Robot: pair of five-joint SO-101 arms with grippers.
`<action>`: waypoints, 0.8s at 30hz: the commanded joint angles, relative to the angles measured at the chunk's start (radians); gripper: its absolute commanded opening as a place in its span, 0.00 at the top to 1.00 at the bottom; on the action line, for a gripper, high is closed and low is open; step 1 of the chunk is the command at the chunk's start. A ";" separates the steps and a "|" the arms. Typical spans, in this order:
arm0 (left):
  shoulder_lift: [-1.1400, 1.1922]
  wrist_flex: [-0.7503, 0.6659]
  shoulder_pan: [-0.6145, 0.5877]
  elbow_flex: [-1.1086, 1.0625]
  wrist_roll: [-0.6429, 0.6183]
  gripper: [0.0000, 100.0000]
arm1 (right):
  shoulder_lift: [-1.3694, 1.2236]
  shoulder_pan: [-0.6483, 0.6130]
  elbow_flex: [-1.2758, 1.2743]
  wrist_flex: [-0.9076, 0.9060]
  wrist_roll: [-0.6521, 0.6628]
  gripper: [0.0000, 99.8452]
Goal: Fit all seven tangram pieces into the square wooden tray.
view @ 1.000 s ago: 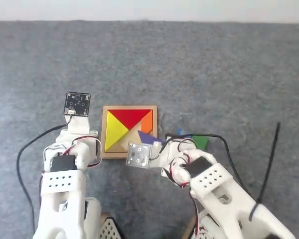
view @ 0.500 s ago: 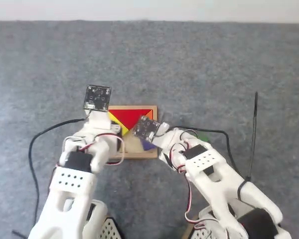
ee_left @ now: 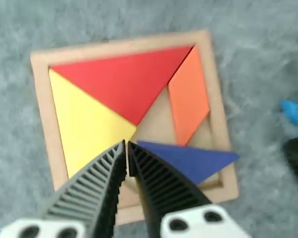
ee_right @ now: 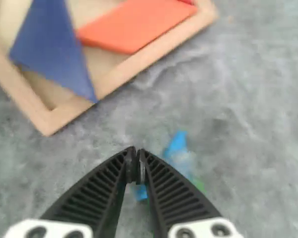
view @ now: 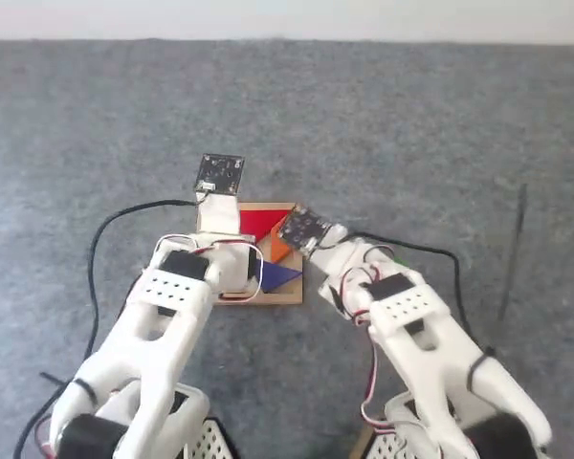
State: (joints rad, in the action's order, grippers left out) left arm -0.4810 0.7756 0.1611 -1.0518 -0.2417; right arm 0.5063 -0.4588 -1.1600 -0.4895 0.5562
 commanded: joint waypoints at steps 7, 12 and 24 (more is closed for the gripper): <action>-0.253 0.097 -0.087 -0.007 0.048 0.99 | 0.337 -0.005 -0.123 -0.015 -0.123 0.99; -0.304 0.124 -0.399 0.041 0.051 0.99 | 0.294 -0.107 -0.011 -0.180 -0.101 0.90; -0.061 0.026 -0.578 0.070 0.126 0.99 | -0.216 -0.354 0.514 -0.357 -0.043 0.79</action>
State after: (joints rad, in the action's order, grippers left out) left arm -0.5854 0.8324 -0.3728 -1.0533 -0.1557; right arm 0.3974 -0.7887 -0.7795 -0.8332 0.4641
